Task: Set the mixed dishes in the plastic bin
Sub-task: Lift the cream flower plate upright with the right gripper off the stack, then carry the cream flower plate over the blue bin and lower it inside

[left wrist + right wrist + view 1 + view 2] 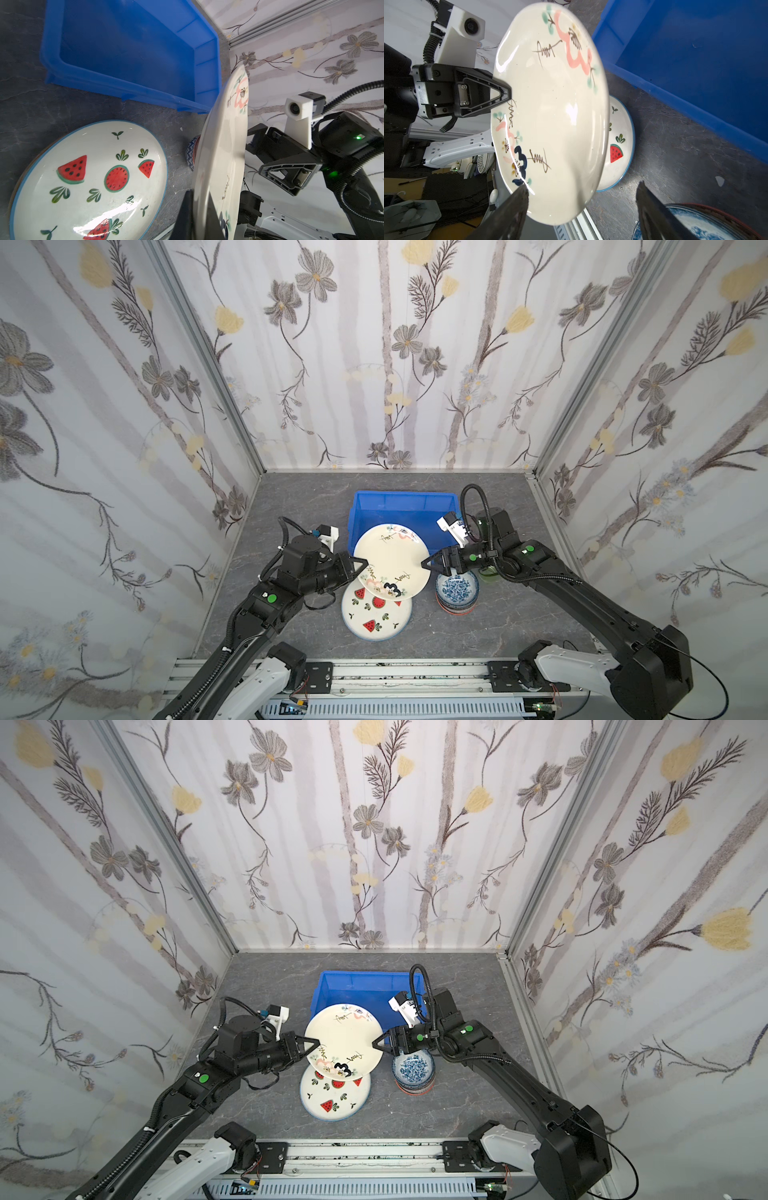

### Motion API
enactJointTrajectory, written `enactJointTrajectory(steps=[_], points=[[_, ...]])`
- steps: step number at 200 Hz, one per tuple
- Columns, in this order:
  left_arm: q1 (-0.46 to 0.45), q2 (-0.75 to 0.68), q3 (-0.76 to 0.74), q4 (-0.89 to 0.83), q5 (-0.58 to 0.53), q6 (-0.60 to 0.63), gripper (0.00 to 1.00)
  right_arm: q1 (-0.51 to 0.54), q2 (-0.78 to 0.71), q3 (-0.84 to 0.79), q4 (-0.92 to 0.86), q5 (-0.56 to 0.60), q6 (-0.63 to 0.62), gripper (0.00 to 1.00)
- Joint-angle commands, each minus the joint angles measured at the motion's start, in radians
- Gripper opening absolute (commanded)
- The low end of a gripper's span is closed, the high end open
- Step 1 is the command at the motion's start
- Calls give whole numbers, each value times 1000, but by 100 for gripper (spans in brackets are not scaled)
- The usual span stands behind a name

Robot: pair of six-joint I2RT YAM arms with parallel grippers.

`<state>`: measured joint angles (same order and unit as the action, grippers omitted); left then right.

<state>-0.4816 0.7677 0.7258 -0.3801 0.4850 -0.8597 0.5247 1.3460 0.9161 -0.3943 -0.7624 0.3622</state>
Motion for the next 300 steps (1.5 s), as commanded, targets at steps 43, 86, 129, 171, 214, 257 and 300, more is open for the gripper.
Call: enactJointTrajectory(steps=[43, 86, 129, 171, 214, 257, 300], points=[[3, 5, -62, 297, 47, -79, 0, -11, 32, 2, 174, -143, 54, 69], [2, 3, -120, 388, 56, -138, 0, -20, 74, 13, 247, -182, 102, 51], [3, 5, -156, 421, 55, -149, 0, -31, 92, 12, 294, -185, 131, 39], [3, 5, -179, 447, 53, -145, 0, -58, 103, -13, 385, -195, 199, 20], [3, 21, -213, 469, 40, -145, 0, -72, 112, -37, 478, -218, 274, 7], [4, 32, -227, 483, 20, -139, 14, -81, 128, -31, 489, -218, 290, 0], [3, 42, -230, 491, 14, -133, 50, -93, 139, -23, 480, -211, 285, 0]])
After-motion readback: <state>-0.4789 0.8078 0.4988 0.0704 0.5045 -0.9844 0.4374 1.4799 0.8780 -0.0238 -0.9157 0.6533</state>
